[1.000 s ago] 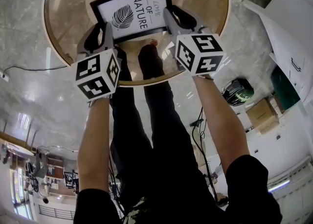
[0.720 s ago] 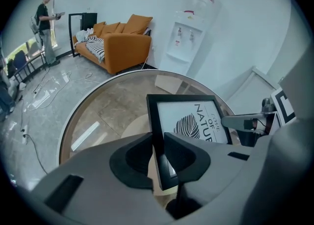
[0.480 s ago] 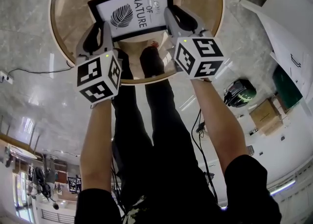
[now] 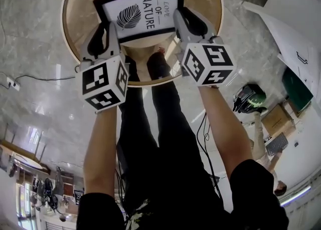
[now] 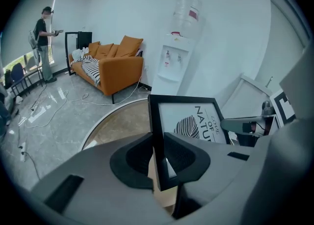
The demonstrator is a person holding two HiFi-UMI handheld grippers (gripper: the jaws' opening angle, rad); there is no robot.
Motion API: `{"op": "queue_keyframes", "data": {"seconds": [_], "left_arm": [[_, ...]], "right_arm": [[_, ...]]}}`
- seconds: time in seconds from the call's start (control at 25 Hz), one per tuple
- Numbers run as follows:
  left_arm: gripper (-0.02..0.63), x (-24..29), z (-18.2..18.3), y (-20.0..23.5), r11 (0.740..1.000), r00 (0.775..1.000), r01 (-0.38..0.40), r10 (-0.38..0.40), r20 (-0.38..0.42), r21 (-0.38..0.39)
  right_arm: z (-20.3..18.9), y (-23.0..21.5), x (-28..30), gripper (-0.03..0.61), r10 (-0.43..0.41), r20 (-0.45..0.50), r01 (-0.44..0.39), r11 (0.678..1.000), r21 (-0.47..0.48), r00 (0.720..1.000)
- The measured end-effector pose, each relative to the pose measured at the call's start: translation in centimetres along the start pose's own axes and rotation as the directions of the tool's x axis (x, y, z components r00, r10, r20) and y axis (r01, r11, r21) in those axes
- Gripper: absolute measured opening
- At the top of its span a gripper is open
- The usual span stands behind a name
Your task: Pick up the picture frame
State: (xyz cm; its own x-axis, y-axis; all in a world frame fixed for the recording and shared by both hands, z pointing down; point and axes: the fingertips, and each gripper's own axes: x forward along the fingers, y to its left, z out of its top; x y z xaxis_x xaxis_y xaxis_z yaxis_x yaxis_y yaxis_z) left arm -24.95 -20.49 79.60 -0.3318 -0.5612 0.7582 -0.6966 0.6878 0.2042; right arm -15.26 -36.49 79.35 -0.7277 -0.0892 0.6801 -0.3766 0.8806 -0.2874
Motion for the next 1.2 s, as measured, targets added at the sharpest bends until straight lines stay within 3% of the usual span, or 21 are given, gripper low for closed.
{"op": "queue_keyframes", "data": {"seconds": [1.2], "left_arm": [[0.077, -12.4, 11.2, -2.9, 0.996, 0.982, 0.030, -0.046, 0.181, 0.088]], "right_arm": [[11.6, 5.4, -12.0, 0.064, -0.035, 0.202, 0.041, 0.999, -0.028, 0.979]]}}
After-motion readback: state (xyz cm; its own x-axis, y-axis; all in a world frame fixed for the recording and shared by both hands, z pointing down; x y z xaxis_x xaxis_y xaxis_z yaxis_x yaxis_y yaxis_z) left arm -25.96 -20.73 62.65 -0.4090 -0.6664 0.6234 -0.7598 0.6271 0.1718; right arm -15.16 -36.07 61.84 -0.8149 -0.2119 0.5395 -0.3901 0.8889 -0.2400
